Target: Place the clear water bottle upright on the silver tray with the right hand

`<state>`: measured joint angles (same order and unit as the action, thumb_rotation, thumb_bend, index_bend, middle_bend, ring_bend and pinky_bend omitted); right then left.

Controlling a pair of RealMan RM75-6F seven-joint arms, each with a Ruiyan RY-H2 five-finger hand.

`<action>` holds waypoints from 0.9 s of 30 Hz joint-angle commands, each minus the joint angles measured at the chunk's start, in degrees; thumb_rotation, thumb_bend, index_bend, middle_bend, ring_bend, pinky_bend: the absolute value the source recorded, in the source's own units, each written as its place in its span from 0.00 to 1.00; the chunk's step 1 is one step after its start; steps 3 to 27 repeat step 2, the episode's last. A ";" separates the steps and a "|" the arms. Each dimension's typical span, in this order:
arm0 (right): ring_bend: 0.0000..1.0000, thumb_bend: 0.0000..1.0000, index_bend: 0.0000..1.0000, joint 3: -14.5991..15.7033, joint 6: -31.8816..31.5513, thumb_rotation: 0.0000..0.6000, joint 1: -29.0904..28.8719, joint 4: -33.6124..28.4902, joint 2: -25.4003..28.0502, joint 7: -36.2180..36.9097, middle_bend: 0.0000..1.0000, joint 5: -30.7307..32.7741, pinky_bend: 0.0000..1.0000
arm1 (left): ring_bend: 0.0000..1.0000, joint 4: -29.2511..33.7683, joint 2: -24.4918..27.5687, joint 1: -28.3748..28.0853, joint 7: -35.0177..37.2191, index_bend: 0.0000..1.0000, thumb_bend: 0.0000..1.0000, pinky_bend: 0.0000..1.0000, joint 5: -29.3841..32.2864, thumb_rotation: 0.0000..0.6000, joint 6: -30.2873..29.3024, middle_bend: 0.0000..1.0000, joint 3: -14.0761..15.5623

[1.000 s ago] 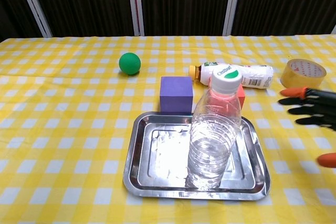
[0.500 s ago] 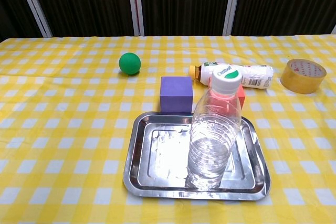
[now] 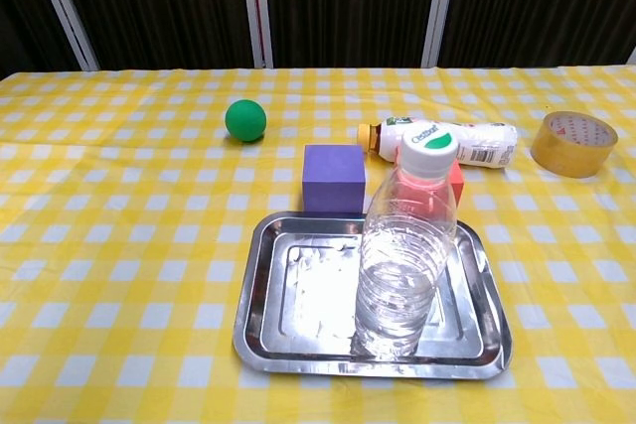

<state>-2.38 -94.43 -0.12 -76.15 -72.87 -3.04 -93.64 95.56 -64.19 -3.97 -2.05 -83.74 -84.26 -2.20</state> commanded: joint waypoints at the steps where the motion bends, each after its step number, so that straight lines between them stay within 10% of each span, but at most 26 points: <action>1: 0.00 0.18 0.15 -0.23 0.80 1.00 0.35 -0.15 -0.22 -1.49 0.08 1.29 0.00 | 0.00 -0.04 0.01 -0.05 0.10 0.13 0.16 0.00 0.31 1.00 0.11 0.00 -0.16; 27: 0.00 0.18 0.16 -0.18 1.08 1.00 0.42 -0.41 0.01 -2.17 0.07 1.58 0.00 | 0.00 -0.01 0.02 -0.04 0.07 0.13 0.16 0.00 0.24 1.00 0.00 0.00 -0.18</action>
